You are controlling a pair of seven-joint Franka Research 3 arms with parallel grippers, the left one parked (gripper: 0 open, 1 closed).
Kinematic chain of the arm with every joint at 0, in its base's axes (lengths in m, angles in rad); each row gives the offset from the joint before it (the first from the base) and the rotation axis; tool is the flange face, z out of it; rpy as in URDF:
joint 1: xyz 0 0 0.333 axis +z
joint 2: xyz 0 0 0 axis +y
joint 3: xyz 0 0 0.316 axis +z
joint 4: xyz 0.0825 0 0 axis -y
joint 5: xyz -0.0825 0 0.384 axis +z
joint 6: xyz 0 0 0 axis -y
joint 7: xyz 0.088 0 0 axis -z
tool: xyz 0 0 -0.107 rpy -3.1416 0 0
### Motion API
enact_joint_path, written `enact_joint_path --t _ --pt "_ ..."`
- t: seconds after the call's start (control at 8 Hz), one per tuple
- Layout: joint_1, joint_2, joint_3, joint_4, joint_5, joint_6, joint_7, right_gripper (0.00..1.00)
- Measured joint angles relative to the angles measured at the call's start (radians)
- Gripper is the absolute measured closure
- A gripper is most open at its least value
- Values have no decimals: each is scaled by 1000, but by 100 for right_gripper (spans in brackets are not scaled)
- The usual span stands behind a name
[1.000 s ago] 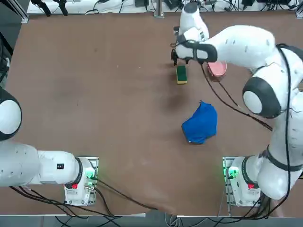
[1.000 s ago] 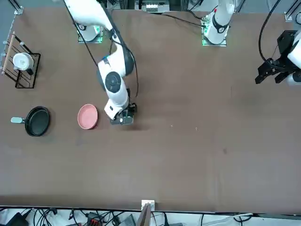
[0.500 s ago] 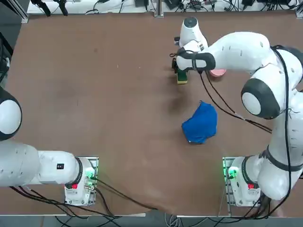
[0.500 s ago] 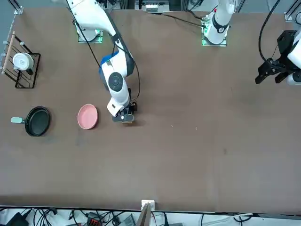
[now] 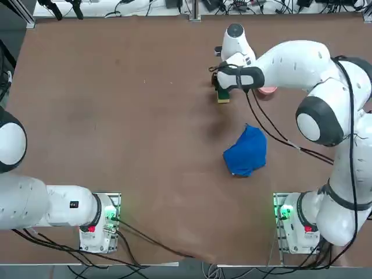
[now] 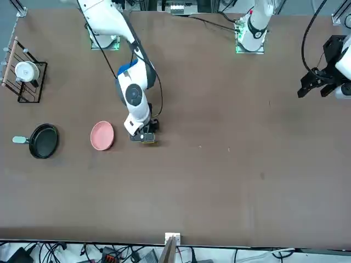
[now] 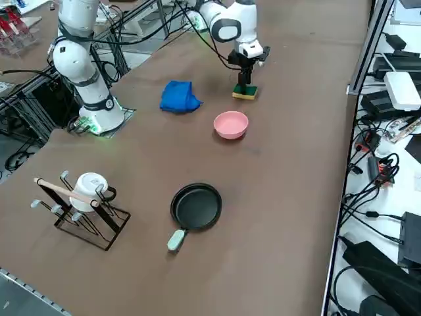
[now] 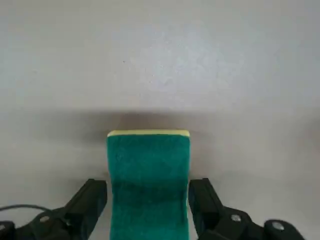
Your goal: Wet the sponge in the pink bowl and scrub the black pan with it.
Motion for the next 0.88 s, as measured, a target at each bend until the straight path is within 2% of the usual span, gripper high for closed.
enact_joint_path --t 0.88 --pt "11 17 2 -2 0 10 1 0"
